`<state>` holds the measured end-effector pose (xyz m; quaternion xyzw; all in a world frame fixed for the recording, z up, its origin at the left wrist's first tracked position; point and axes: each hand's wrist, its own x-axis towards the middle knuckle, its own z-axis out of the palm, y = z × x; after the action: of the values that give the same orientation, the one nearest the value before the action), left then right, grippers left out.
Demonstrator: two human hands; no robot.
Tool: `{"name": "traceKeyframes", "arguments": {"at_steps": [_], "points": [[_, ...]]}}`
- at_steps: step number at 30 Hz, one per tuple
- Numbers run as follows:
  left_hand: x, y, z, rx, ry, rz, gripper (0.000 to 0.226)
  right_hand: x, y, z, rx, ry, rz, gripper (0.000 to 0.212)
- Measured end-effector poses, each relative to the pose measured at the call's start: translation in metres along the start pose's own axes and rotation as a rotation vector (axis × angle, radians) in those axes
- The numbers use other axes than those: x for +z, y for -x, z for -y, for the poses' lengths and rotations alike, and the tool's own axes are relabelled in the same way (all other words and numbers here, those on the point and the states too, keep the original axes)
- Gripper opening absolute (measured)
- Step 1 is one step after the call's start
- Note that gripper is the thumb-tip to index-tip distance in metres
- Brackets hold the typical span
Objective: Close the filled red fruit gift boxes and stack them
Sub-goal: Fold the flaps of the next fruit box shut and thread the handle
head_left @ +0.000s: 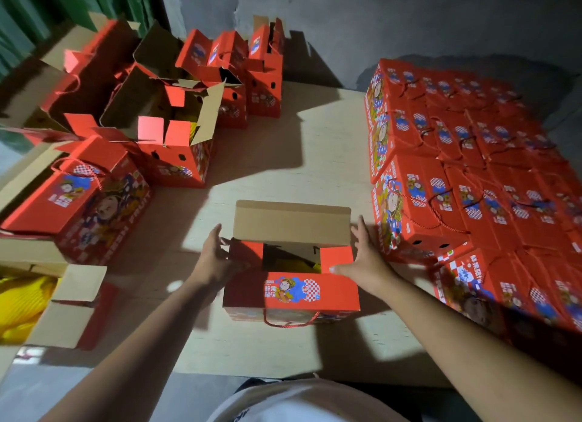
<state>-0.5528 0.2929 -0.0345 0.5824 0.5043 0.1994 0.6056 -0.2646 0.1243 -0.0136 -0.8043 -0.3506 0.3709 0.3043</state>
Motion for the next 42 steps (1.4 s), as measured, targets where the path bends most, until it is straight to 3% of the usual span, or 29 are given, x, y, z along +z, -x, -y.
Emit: {"name": "traceKeyframes", "arguments": {"at_steps": [4, 8, 11, 13, 18, 23, 26, 28, 34, 42], "points": [[-0.004, -0.004, 0.005, 0.066, -0.065, 0.040, 0.118, 0.002, -0.002, 0.008, -0.075, -0.191, -0.145, 0.122], [-0.010, 0.003, 0.017, 0.385, -0.280, 0.009, 0.085, 0.004, 0.016, -0.001, -0.119, -0.294, -0.282, 0.097], [-0.012, 0.016, 0.022, 0.469, -0.322, -0.016, 0.061, 0.005, 0.028, -0.011, -0.181, -0.174, -0.227, 0.067], [-0.018, 0.022, 0.024, 0.564, -0.464, 0.008, 0.062, 0.007, 0.032, -0.021, -0.292, 0.016, -0.160, 0.059], [-0.022, 0.023, 0.022, 0.659, -0.825, 0.107, 0.081, 0.005, 0.023, -0.024, -0.473, 0.525, -0.083, 0.055], [-0.006, 0.001, -0.001, 0.639, -1.052, 0.197, 0.083, 0.010, 0.011, -0.011, -0.476, 0.879, 0.050, 0.071], [0.010, -0.006, -0.011, 0.655, -1.184, 0.217, 0.076, 0.013, 0.005, -0.003, -0.523, 1.066, 0.036, 0.070], [0.016, -0.007, -0.013, 0.698, -1.237, 0.198, 0.067, 0.014, 0.000, 0.003, -0.537, 1.089, 0.016, 0.069], [0.019, 0.001, -0.003, 0.614, -1.284, 0.221, 0.069, 0.022, 0.009, -0.010, -0.482, 0.967, 0.072, 0.068], [0.022, 0.008, 0.011, 0.617, -1.216, 0.183, 0.064, 0.032, 0.032, -0.024, -0.508, 0.915, 0.051, 0.094]]}}
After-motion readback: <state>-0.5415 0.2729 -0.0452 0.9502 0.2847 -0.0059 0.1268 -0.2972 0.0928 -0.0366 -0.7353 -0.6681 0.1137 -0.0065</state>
